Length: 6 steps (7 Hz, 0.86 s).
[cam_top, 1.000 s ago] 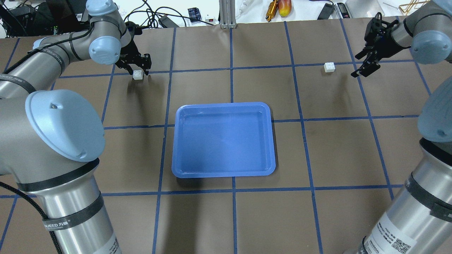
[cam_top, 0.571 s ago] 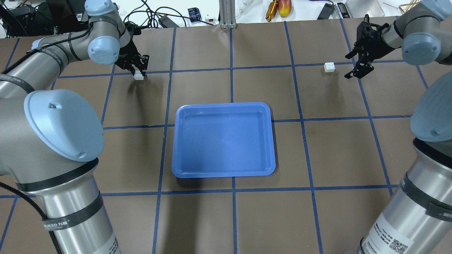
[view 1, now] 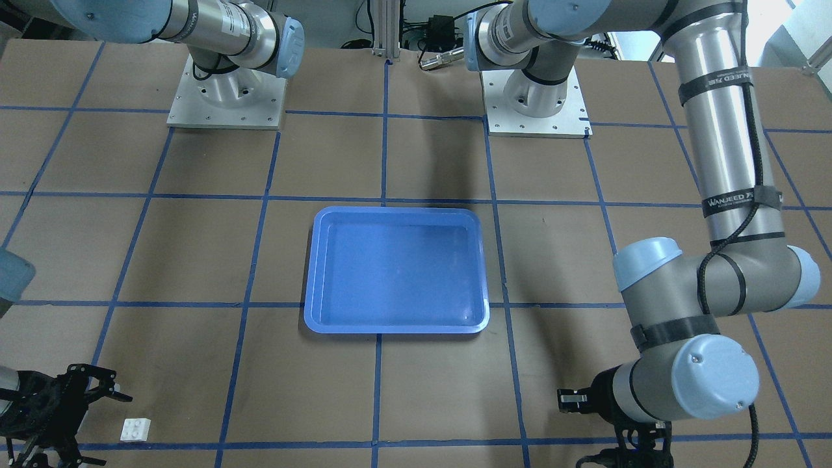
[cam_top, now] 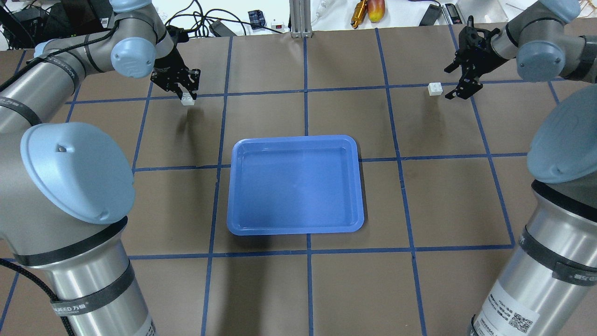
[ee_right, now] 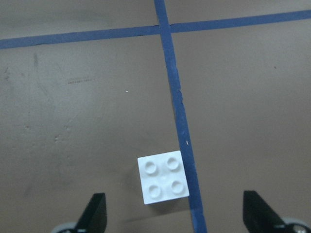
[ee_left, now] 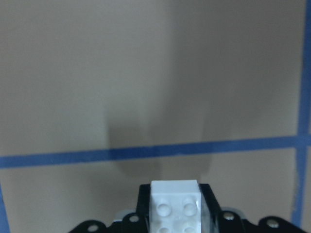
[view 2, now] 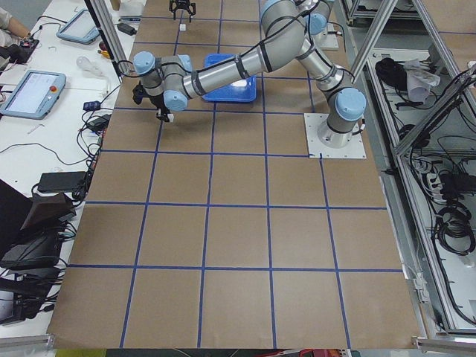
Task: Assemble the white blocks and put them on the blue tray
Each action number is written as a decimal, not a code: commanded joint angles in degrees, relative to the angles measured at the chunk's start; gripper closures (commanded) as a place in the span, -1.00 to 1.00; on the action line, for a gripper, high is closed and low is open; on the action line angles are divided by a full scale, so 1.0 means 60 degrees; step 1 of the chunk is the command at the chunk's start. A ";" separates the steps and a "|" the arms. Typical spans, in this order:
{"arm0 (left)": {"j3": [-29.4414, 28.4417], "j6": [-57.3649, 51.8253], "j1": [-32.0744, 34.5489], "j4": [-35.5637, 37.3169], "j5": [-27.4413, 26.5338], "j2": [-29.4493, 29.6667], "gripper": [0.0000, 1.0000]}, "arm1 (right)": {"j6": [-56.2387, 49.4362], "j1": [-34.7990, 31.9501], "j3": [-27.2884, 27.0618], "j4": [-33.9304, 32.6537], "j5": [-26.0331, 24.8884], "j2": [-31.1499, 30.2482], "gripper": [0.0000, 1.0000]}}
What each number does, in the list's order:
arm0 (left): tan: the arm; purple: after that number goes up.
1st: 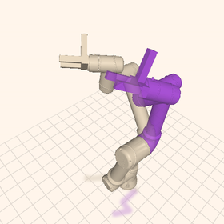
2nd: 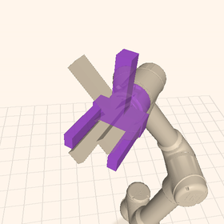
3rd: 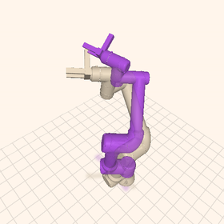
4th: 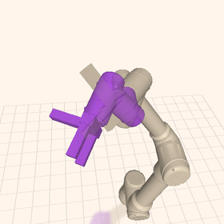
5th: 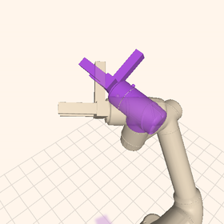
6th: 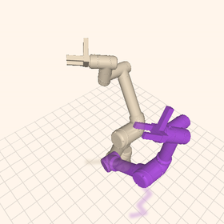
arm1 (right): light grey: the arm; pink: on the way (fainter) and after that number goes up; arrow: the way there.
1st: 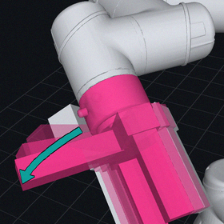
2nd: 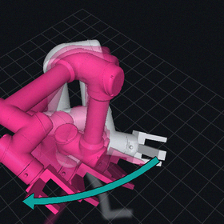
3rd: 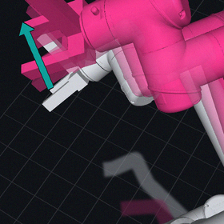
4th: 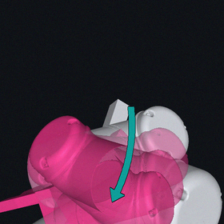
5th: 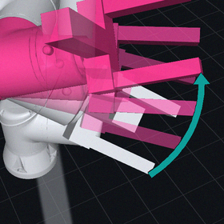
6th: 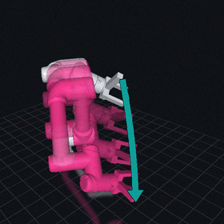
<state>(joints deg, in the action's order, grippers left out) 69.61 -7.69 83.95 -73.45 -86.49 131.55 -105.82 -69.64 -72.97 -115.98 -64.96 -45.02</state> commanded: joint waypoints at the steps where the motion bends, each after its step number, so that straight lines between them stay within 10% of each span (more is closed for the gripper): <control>1: 0.1267 0.1084 0.0915 -0.0181 0.0075 -0.1190 0.55 | -0.0571 -0.0038 0.0063 0.0024 -0.0100 0.0135 -1.00; 6: 0.3439 0.4087 0.2676 0.0096 0.0104 -0.3187 0.56 | -0.0483 -0.0111 0.0062 0.0288 -0.0291 0.0149 -0.85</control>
<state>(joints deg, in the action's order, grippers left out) 87.64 12.31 97.69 -73.99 -85.85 114.32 -108.78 -70.18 -72.60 -114.24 -66.63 -44.15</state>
